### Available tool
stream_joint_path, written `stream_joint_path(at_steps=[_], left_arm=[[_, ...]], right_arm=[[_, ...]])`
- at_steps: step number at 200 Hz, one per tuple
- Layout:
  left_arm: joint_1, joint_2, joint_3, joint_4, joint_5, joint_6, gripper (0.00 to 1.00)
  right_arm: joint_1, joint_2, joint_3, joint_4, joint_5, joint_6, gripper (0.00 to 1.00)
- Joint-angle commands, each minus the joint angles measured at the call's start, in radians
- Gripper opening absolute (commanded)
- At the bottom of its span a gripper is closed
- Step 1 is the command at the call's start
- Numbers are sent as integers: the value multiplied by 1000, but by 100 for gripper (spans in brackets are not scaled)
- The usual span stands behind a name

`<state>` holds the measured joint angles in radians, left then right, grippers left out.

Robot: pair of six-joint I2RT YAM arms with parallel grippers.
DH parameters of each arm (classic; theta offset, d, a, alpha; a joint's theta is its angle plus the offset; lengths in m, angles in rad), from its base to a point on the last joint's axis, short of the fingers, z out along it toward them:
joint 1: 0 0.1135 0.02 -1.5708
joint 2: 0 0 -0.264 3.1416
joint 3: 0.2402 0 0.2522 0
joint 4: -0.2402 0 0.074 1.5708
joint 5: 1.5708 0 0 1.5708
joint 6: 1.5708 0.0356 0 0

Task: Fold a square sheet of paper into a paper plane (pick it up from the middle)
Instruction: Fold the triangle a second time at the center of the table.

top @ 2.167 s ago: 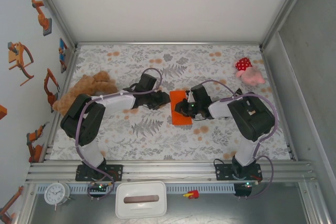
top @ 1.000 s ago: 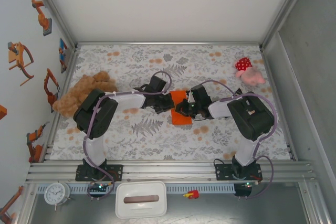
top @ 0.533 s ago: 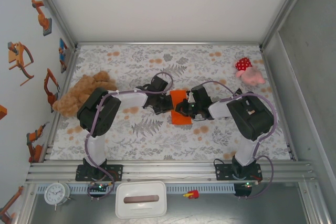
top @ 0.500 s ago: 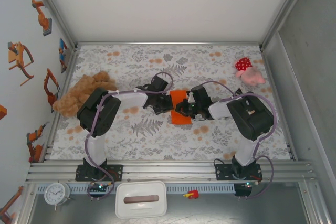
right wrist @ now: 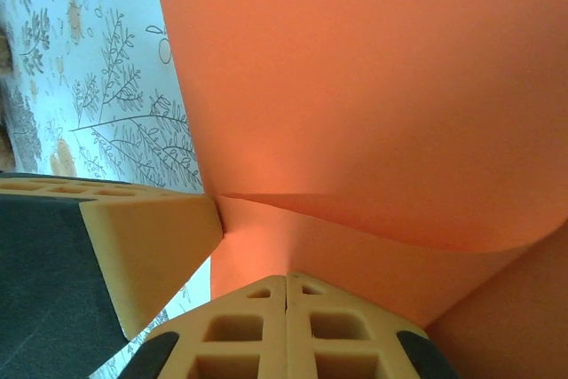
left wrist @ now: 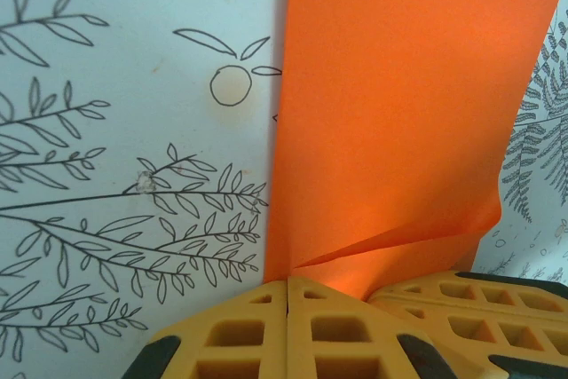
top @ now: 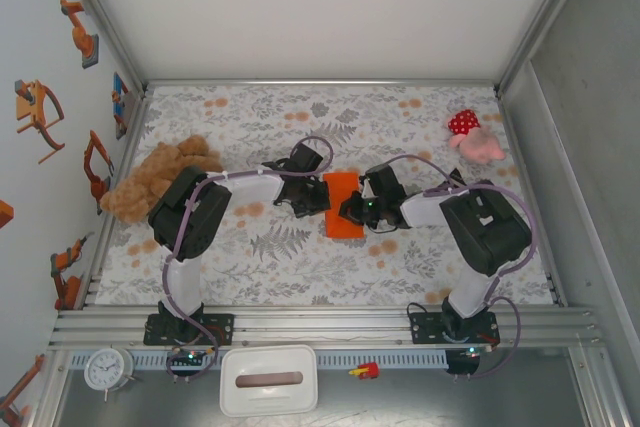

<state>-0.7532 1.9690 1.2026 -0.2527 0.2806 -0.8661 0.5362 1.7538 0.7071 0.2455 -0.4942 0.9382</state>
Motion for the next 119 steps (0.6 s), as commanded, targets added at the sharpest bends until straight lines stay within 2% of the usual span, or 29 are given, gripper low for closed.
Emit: stream_joint_path(at_steps=[1,40,62,86,119], left_arm=[[0,47,-3,-104,-62,32,1],[1,59,-4,-122,-83,33,1],[1,62,-2,-122,-82,38,1],[0,67,2,-126,-86,38,1],[2,67,0,-144,-100,32,1]], right_arm=[[-14,23,-49,-9,47,-9,0],[-37,-31,-92,36,34,11,0],[-39,-83,-46,-29,66,-30,0],[-40,-20,22,-82,71,-56,0],[-54,15,0,-62,88,-50,0]])
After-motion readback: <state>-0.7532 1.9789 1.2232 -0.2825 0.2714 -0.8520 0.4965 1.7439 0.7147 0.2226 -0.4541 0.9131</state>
